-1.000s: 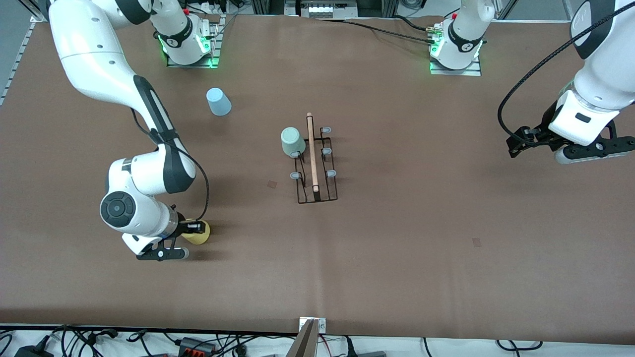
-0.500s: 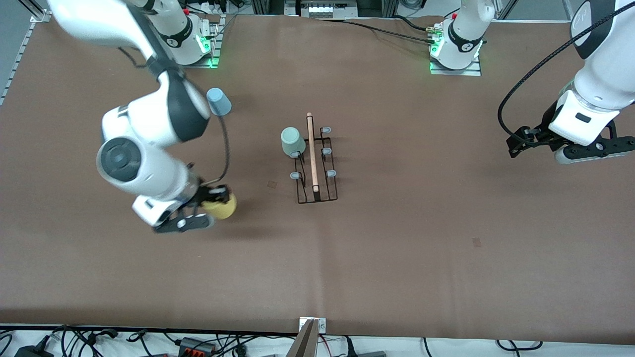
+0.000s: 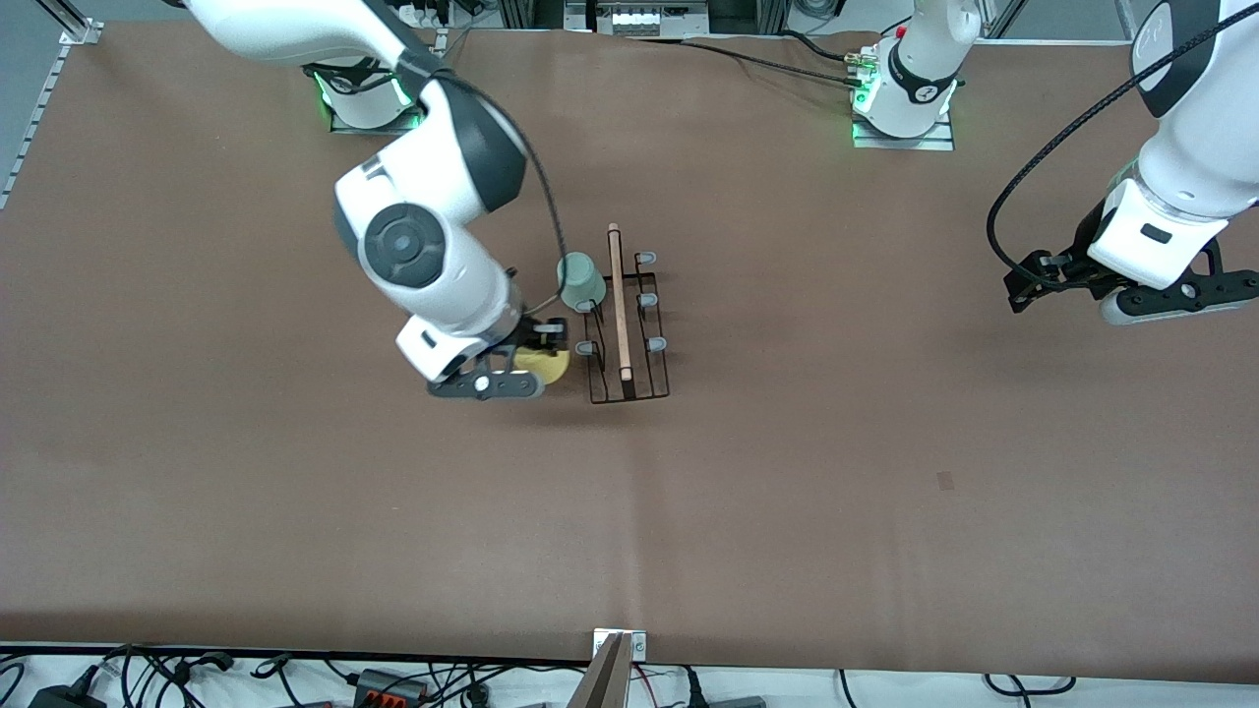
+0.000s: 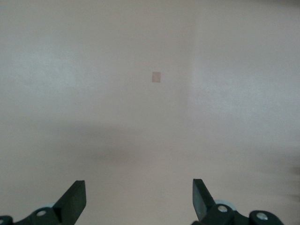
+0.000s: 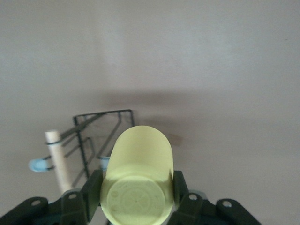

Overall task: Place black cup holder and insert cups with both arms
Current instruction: 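Carry the yellow cup to the rack and lower it onto a peg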

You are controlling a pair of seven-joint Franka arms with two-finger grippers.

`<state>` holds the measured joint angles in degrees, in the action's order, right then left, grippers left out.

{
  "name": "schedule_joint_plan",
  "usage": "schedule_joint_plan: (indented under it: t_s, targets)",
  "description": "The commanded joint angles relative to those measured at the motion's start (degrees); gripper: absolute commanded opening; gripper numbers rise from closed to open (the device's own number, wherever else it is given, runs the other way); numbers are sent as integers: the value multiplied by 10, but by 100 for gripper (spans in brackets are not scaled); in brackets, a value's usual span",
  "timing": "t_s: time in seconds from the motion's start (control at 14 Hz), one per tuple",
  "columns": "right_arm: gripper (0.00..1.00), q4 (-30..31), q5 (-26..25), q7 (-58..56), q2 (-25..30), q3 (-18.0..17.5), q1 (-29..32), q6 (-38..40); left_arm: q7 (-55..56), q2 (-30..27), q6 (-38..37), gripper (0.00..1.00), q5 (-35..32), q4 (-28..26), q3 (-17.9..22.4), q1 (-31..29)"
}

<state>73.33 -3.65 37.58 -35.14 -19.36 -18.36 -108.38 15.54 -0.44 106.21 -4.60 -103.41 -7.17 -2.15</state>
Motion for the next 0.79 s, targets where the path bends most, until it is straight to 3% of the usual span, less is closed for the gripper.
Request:
schedule_joint_plan:
  t_s: [0.0, 0.43, 0.71]
  targets:
    - [22, -10, 1, 41, -11, -2, -18, -11, -6, -5, -29, 100, 8, 6, 1, -1]
    - [22, -11, -3, 54, -41, -1, -32, -37, -12, -5, -32, 100, 8, 7, 1, 0]
    - [22, -11, -5, 54, -57, -1, -35, -56, -81, -3, -34, 100, 9, 12, 3, -1]
